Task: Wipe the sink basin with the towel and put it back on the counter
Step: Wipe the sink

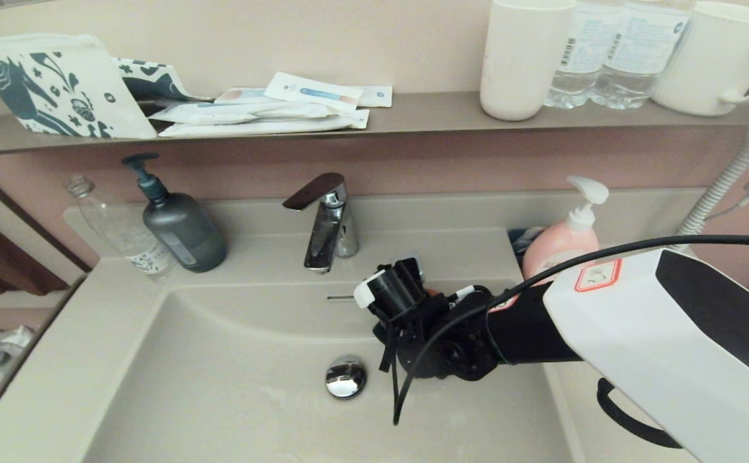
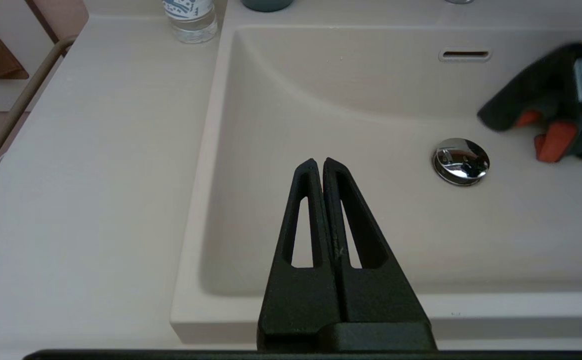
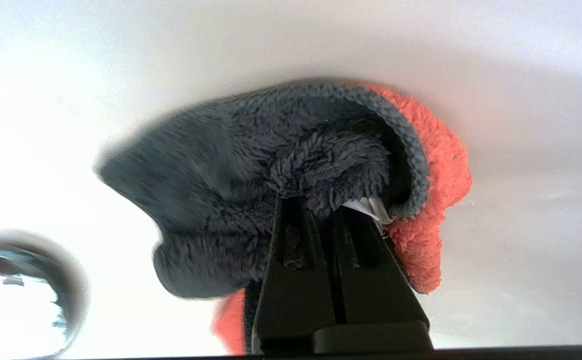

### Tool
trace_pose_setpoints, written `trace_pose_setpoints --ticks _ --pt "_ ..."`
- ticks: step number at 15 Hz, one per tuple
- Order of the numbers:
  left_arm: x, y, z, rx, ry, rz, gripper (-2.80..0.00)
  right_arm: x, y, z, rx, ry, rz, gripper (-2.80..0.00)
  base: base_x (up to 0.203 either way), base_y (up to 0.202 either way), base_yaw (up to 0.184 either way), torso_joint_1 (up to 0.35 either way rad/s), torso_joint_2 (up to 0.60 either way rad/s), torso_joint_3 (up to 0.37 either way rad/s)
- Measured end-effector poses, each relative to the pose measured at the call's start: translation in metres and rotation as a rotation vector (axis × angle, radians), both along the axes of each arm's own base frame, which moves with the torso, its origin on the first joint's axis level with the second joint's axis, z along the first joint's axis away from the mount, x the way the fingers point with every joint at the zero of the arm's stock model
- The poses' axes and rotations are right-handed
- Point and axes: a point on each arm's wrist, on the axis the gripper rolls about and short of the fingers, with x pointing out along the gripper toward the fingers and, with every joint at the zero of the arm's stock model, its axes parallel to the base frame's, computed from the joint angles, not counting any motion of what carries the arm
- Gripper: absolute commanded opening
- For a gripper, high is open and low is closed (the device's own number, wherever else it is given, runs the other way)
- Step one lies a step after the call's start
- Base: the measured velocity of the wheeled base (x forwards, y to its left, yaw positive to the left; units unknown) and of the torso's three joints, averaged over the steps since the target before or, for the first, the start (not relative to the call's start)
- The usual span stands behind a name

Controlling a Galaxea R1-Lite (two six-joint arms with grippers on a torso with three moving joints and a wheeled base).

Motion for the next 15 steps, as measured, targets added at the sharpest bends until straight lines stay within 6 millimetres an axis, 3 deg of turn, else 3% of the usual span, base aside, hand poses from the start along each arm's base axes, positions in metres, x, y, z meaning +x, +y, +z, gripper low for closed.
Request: trace_pose_setpoints --ticks 4,10,15 --pt "0.0 0.0 0.0 0.0 0.0 0.0 -2.8 -0.017 0.026 0.01 0.09 -0.077 0.064 -2.8 0.0 0.0 0.0 0.0 0.0 0.0" --pt "0.0 0.0 0.0 0.0 0.0 0.0 -2.8 -0.05 0.081 -0.005 0.146 -0.109 0.189 -2.8 0.0 0.0 0.0 0.0 0.0 0.0" --pt "0.0 0.0 0.0 0.0 0.0 0.0 -2.8 -0.06 0.103 -0.006 0.177 -0.13 0.235 -2.8 0.0 0.0 0.0 0.0 0.0 0.0"
